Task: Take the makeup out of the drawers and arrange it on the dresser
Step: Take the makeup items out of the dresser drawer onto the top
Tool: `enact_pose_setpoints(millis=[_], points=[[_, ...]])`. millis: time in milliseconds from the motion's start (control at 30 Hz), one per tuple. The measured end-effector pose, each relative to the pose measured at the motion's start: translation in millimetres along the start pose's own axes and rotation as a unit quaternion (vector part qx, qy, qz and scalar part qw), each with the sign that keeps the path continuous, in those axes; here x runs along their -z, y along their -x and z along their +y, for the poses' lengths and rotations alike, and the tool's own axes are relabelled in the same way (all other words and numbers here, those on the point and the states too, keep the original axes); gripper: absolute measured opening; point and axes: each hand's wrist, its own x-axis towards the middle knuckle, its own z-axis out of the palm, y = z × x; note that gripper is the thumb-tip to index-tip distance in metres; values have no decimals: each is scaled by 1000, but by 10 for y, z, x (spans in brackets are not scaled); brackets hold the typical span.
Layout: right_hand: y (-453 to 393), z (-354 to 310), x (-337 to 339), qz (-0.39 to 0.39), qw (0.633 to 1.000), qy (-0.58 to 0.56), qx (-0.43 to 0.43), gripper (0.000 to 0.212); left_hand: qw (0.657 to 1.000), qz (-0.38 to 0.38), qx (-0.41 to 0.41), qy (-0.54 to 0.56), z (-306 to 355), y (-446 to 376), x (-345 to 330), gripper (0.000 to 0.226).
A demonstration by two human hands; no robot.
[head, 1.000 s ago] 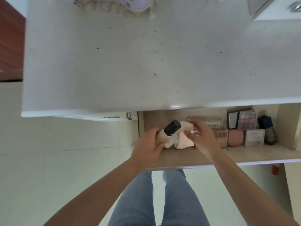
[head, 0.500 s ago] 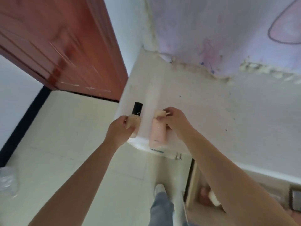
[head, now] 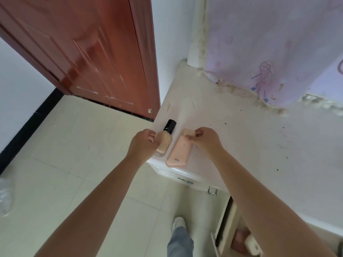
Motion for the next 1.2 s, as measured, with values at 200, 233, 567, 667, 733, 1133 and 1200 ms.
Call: enact_pose_setpoints(millis=[200, 233, 567, 667, 733, 1133, 1200], points=[[-88, 27, 160, -5, 999, 32, -9, 19, 978, 100, -122, -137, 53, 275, -126, 33], [-74, 9, 186, -10, 999, 46, -3, 23, 963, 126, -175, -160, 88, 345, -168, 28], [1232, 1401, 939, 121, 988, -91, 34, 11, 932, 8, -329, -150, 144, 1454, -1528, 27], [1780, 2168, 1036, 115, 984, -123, -56, 15, 918, -138, -332, -166, 142, 1824, -2138, 29], [1896, 2652, 1031, 105, 985, -65, -120, 11, 891, -248, -288, -248, 167, 1965, -2536, 30], [1881, 3588, 620, -107, 971, 178, -117, 53, 895, -310, -76, -312, 302, 1966, -3324, 40], [1883, 3597, 594, -106, 970, 182, -122, 52, 914, -292, -54, -276, 316, 2012, -3181, 39]])
